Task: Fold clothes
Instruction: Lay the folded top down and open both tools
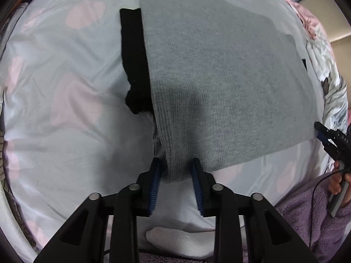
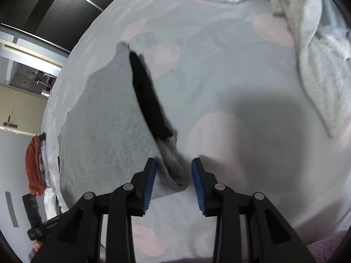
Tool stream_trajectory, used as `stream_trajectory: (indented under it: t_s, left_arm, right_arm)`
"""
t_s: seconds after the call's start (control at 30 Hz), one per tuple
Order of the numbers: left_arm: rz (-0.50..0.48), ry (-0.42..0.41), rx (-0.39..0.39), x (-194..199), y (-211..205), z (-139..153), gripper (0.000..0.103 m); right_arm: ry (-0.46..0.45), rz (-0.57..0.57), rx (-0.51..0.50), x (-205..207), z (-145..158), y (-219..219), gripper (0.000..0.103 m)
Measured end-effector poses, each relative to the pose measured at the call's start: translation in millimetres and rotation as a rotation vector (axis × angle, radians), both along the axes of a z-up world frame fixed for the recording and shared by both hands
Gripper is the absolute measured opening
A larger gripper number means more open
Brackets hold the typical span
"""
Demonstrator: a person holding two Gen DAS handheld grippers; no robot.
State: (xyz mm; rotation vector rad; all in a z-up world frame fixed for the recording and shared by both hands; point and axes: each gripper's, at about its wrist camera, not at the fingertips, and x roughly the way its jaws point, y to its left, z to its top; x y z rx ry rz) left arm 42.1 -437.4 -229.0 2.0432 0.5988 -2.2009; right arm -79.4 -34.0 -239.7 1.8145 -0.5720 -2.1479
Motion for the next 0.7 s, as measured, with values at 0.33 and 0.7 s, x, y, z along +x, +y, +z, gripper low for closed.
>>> stream_trajectory:
  t_s: [0.33, 0.7]
  left_arm:
    - [0.018, -0.051, -0.045, 9.5, -1.9, -2.3, 0.011]
    - [0.060, -0.112, 0.030, 7.7, -14.4, -15.4, 0.029]
  right_arm:
    - [0.025, -0.047, 0.107, 10.6, 6.9, 7.4, 0.006]
    - [-0.013, -0.045, 0.108, 5.8, 0.6, 3.1, 0.012]
